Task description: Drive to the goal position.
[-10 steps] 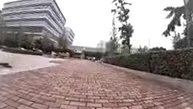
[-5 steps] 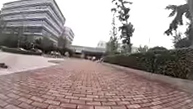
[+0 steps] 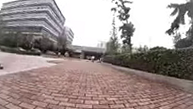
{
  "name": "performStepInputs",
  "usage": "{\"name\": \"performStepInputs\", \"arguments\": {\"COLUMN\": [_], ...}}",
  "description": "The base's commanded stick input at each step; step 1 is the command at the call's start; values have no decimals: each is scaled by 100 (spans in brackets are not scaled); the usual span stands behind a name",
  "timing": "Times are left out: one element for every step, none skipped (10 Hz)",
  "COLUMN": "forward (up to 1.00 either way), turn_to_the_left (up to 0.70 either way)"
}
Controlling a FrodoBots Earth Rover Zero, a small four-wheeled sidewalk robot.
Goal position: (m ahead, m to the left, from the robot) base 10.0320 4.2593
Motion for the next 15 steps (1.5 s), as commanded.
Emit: {"name": "performStepInputs", "arguments": {"forward": [45, 45, 45, 45, 45, 45, 45, 45, 45, 45, 45, 45, 45, 45, 45], "turn_to_the_left": [0, 0, 0, 0, 0, 0, 0, 0, 0, 0, 0, 0, 0, 0, 0]}}
